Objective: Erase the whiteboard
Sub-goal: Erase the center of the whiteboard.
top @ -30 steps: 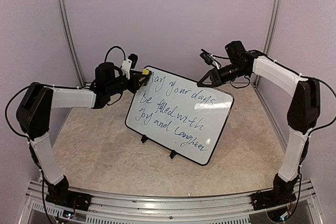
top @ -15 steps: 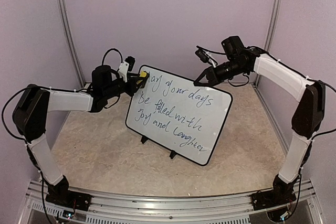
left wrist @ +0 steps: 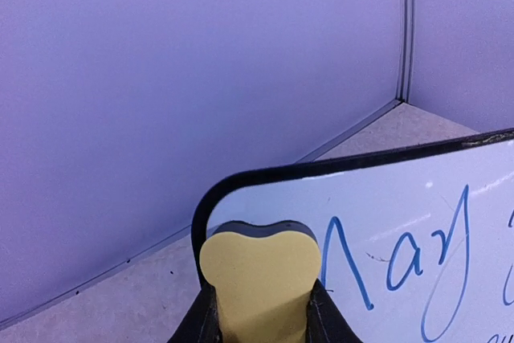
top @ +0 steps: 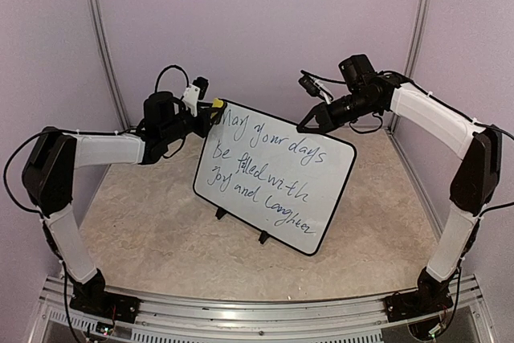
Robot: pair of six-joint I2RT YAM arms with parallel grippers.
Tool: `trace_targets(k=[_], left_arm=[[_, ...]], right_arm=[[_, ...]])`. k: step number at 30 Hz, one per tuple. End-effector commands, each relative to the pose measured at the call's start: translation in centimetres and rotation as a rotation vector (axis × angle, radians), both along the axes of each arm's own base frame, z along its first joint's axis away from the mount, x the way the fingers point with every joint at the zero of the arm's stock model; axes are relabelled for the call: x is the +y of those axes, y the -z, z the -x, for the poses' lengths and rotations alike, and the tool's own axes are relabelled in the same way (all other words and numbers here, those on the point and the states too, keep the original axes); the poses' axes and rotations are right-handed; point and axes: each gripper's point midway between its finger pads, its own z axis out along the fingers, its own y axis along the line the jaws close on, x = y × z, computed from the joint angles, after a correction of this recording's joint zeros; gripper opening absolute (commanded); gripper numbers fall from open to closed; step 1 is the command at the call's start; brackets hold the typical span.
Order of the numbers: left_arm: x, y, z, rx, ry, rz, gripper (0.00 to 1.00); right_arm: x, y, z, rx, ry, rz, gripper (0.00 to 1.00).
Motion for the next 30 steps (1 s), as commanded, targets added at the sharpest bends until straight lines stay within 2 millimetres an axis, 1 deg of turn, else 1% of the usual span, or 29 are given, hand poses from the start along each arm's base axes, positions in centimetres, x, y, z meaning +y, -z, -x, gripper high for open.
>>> trace_targets(k=[1,7,9,11,13,19,21,23,25,30], left_arm=[[-0.5,4.3,1.8,0.061,-0.038,-0.124,0.16],[-0.8,7.2,3.8,0.120,-0.014,-0.102,0.14],[-0.7,7.4,4.1,0.115,-0.010,-0.088,0.14],[-0.9,6.9,3.6,0.112,-0.001,-0.078,0.14],[-1.1,5.7,3.0,0.103,0.016,-0.051,0.14],[-1.0,0.2,0.7,0.040,0.060,0.047,0.15],[-1.2,-0.4,-0.1,0.044,0.066,0.045,0.15],[-1.6,0.0,-0.5,0.067,0.075,0.028,0.15],[-1.5,1.4,-0.4,0.101,0.068,0.019,0.15],[-0.3,4.0,1.6,0.130,0.009,-0.010,0.15]], right_arm=[[0.4,-1.4,1.1,-0.062,-0.032,0.000,0.00],[0.3,-1.4,1.3,-0.067,-0.030,0.000,0.00],[0.3,-1.3,1.4,-0.067,-0.033,-0.001,0.00],[0.2,-1.2,1.4,-0.067,-0.032,0.001,0.00],[0.2,-1.1,1.5,-0.066,-0.034,0.002,0.00],[0.1,-2.0,1.8,-0.089,-0.037,-0.010,0.00],[0.0,-2.1,1.9,-0.092,-0.035,-0.011,0.00],[0.1,-2.1,1.8,-0.091,-0.037,-0.013,0.00],[0.2,-2.0,1.7,-0.085,-0.037,-0.013,0.00],[0.3,-1.8,1.5,-0.077,-0.034,-0.011,0.00]])
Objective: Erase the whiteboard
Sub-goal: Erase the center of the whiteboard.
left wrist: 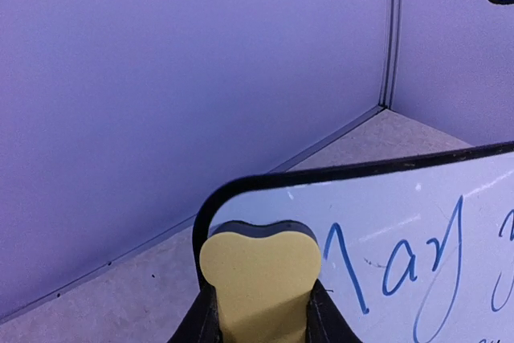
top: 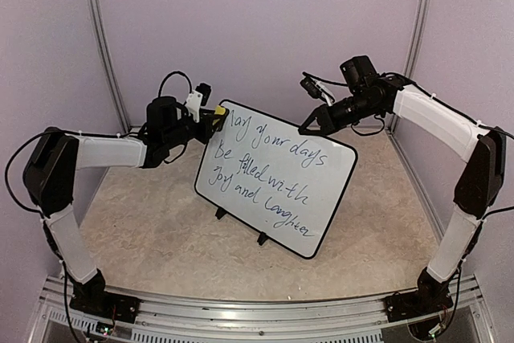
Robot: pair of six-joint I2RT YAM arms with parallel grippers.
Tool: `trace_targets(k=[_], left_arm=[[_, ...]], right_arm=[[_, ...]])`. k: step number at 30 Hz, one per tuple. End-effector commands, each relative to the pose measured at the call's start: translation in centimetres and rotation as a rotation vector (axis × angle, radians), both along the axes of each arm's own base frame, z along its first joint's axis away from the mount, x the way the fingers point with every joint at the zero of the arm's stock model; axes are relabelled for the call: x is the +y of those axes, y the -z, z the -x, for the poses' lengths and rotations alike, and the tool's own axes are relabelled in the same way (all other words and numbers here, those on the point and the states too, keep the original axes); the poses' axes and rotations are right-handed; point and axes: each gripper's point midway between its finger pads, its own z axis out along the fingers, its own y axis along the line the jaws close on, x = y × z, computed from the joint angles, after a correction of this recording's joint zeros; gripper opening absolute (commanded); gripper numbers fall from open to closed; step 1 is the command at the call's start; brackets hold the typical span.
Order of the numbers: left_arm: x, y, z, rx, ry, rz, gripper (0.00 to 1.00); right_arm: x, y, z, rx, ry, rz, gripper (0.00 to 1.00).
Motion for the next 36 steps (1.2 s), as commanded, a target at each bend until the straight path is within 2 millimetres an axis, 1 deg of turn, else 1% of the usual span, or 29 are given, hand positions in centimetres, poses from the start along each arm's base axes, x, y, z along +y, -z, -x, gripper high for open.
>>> trace_targets(k=[1,3,5,9,11,13,15,17,20,22,24,26,28,30,32,36], left_arm=[[0.6,5.0,2.0,0.103,-0.041,-0.075,0.15],[0.6,6.3,2.9,0.105,-0.065,-0.126,0.15],[0.4,7.3,3.3,0.107,-0.073,-0.161,0.15],[0.8,8.5,2.9,0.127,-0.080,-0.172,0.14],[0.7,8.0,2.8,0.130,-0.056,-0.138,0.14],[0.5,6.6,2.6,0.122,-0.017,-0.075,0.14],[0.2,4.7,2.2,0.109,0.022,-0.020,0.15],[-0.3,3.2,1.7,0.097,0.051,0.006,0.15],[-0.9,1.4,1.2,0.074,0.071,0.023,0.15],[-1.3,0.9,1.0,0.071,0.084,0.032,0.15],[-1.3,1.1,1.0,0.080,0.079,0.032,0.15],[-1.1,1.9,1.4,0.097,0.071,0.033,0.15],[-0.7,3.0,2.3,0.117,0.066,0.044,0.15],[-0.7,3.2,3.2,0.108,0.072,0.051,0.15],[-1.3,3.4,3.6,0.103,0.067,0.037,0.15],[-2.7,3.3,3.4,0.106,0.081,0.008,0.15]], right_arm=[[0.5,-1.8,0.8,-0.076,-0.050,-0.018,0.00],[0.5,-1.6,0.8,-0.074,-0.051,-0.017,0.00],[0.5,-1.6,0.9,-0.072,-0.053,-0.018,0.00],[0.4,-1.6,1.0,-0.078,-0.053,-0.019,0.00],[0.4,-1.6,1.0,-0.079,-0.053,-0.019,0.00],[0.5,-1.5,1.1,-0.076,-0.056,-0.020,0.00],[0.4,-1.6,1.1,-0.078,-0.056,-0.019,0.00],[0.4,-1.6,1.1,-0.079,-0.056,-0.020,0.00],[0.4,-1.8,1.1,-0.082,-0.056,-0.021,0.00],[0.4,-1.8,1.1,-0.082,-0.055,-0.020,0.00],[0.4,-1.7,1.1,-0.080,-0.054,-0.020,0.00],[0.4,-1.6,1.0,-0.079,-0.053,-0.017,0.00],[0.4,-1.5,1.0,-0.075,-0.052,-0.017,0.00],[0.5,-1.4,1.0,-0.073,-0.054,-0.018,0.00],[0.5,-1.4,1.1,-0.072,-0.057,-0.021,0.00],[0.6,-1.5,1.1,-0.069,-0.060,-0.025,0.00]])
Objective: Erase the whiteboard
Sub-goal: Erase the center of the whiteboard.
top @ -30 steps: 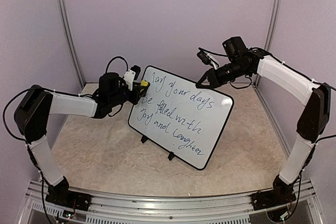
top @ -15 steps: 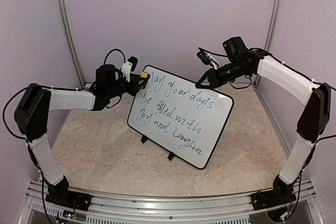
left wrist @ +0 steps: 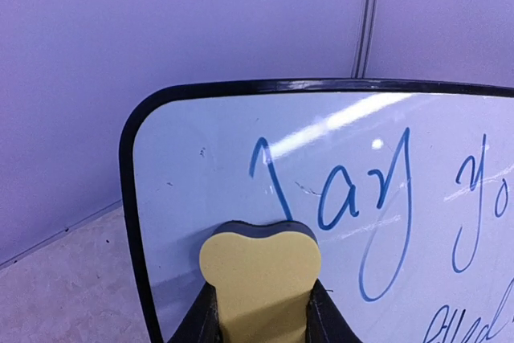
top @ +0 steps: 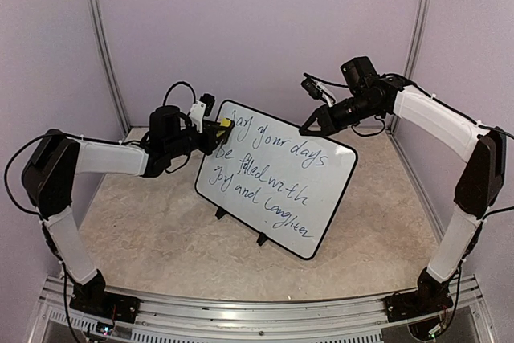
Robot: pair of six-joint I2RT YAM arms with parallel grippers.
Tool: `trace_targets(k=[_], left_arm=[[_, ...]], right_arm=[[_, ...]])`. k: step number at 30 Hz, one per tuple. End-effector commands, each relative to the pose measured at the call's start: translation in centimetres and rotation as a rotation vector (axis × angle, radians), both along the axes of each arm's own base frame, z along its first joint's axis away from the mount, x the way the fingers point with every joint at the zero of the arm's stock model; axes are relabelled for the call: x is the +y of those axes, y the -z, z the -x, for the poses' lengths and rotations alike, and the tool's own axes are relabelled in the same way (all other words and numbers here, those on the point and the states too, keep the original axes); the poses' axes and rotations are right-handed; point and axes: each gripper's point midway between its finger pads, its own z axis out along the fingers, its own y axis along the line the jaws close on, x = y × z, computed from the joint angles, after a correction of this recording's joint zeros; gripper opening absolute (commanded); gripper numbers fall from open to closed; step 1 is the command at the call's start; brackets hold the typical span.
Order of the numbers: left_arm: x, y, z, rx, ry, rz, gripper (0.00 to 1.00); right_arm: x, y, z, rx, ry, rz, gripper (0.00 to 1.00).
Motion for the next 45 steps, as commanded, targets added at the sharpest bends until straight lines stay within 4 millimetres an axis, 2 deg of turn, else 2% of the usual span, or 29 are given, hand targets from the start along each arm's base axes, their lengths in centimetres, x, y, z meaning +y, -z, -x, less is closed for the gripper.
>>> trace_targets(k=[1,9,11,14,21,27,32,42,45], left_arm=[[-1.9,-0.7,0.4,-0.007,0.034,-0.007,0.15],[-3.3,-3.6,-2.0,-0.055,0.028,0.012,0.16],[-3.4,-3.5,-2.6,-0.049,0.018,0.005,0.16],[-3.5,-2.0,-2.7,-0.013,0.005,-0.020,0.15],[-2.1,1.8,0.2,0.057,-0.038,-0.069,0.15],[-1.7,3.0,1.4,0.089,-0.044,-0.077,0.15],[-2.2,2.1,0.7,0.067,-0.036,-0.066,0.15],[-3.4,-2.3,-3.6,0.016,-0.051,-0.038,0.16],[-3.8,-1.5,-3.9,0.044,-0.058,-0.060,0.16]], right_arm=[[0.8,-1.8,1.3,-0.078,-0.079,-0.030,0.00],[0.8,-2.0,1.4,-0.083,-0.077,-0.030,0.00],[0.8,-2.0,1.4,-0.084,-0.078,-0.030,0.00],[0.7,-2.0,1.4,-0.083,-0.076,-0.030,0.00],[0.8,-2.0,1.5,-0.084,-0.079,-0.031,0.00],[0.9,-2.0,1.5,-0.081,-0.081,-0.034,0.00],[1.0,-2.0,1.6,-0.082,-0.086,-0.033,0.00],[1.1,-2.1,1.8,-0.086,-0.095,-0.032,0.00],[1.2,-2.2,1.8,-0.090,-0.093,-0.030,0.00]])
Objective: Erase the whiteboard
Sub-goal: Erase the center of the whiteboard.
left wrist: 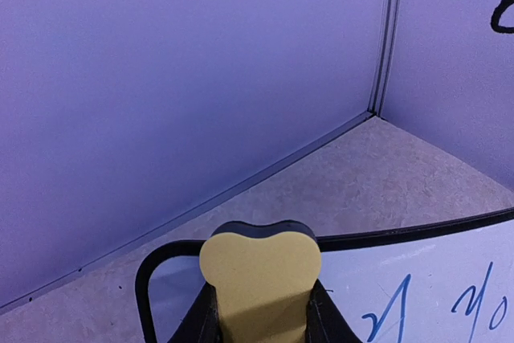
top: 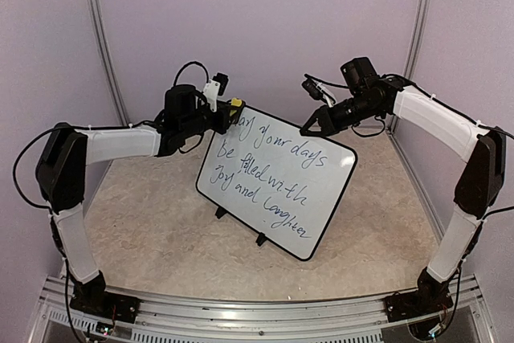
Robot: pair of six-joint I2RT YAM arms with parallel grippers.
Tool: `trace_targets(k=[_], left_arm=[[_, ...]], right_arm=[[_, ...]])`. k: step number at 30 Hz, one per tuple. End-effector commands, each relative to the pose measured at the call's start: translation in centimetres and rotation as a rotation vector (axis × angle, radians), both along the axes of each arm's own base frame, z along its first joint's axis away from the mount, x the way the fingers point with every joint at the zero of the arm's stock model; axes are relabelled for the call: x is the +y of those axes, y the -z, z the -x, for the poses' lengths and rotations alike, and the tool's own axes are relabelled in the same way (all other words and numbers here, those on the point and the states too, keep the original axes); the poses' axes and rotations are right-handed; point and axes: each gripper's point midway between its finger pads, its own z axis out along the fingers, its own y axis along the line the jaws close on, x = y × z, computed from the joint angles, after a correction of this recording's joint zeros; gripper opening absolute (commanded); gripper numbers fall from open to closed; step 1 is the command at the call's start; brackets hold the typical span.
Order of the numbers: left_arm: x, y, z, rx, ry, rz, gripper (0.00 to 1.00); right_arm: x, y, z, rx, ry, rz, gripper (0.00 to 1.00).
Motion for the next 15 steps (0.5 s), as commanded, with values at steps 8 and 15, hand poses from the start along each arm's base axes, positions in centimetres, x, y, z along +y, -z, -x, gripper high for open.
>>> trace_targets(k=[8,15], left_arm=[[0.5,6.0,3.1,0.147,-0.016,-0.073,0.16],[0.3,8.5,5.3,0.212,-0.029,-0.101,0.16]], right_arm=[[1.4,-2.5,2.1,-0.102,-0.116,-0.037,0.00],[1.4,-2.5,2.1,-0.101,-0.118,-0.039,0.00]])
